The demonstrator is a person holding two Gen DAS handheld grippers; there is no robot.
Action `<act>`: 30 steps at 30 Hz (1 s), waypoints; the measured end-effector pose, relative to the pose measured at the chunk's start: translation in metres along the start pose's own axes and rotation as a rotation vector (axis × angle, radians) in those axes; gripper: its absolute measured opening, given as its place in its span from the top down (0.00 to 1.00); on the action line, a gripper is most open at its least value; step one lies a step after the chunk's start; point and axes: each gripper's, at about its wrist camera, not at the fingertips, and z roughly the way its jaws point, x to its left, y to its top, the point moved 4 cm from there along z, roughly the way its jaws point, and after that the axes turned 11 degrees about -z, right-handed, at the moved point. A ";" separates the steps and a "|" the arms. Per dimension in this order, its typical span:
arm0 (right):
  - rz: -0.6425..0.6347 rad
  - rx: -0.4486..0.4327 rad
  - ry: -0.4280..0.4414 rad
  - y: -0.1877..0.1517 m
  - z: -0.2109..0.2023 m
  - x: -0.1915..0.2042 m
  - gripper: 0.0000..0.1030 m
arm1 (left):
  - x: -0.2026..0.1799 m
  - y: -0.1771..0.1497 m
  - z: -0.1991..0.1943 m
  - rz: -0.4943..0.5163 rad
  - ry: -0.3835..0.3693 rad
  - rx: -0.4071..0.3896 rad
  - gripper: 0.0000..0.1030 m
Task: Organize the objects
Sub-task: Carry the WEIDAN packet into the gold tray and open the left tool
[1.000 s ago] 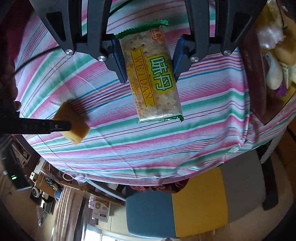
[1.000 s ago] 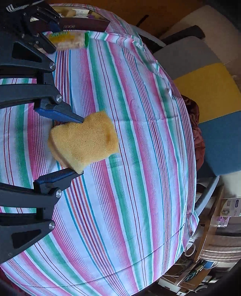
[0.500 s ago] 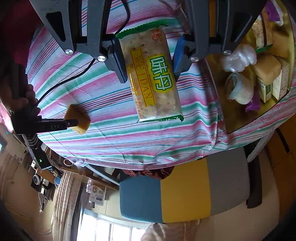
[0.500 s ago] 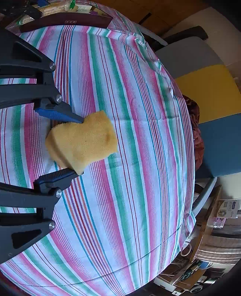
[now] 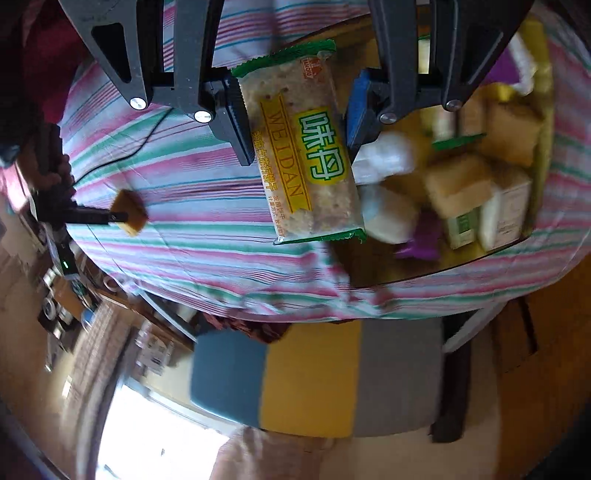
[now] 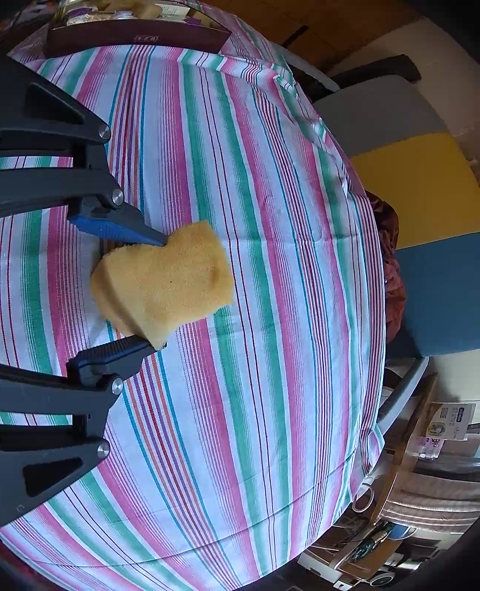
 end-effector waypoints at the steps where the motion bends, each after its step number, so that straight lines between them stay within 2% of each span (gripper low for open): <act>1: -0.002 0.000 -0.002 0.000 0.000 0.000 0.54 | 0.018 0.002 -0.008 -0.034 0.016 -0.008 0.55; 5: -0.007 0.002 -0.010 0.000 -0.001 0.001 0.54 | 0.080 -0.001 -0.029 -0.144 0.068 -0.015 0.55; 8: -0.012 0.002 -0.018 -0.001 -0.002 0.003 0.54 | 0.102 -0.009 -0.036 -0.201 0.061 -0.001 0.55; 12: -0.022 0.003 -0.029 -0.002 -0.002 0.004 0.54 | 0.101 -0.018 -0.028 -0.248 0.016 0.043 0.55; 17: -0.025 0.004 -0.031 -0.001 -0.002 0.004 0.54 | 0.080 -0.014 -0.010 -0.203 0.010 0.060 0.55; 26: -0.028 0.005 -0.033 0.000 -0.001 0.005 0.54 | 0.076 -0.026 0.032 -0.188 0.080 0.159 0.55; 30: -0.029 0.005 -0.034 0.000 -0.001 0.005 0.54 | 0.078 -0.032 0.040 -0.175 0.097 0.172 0.54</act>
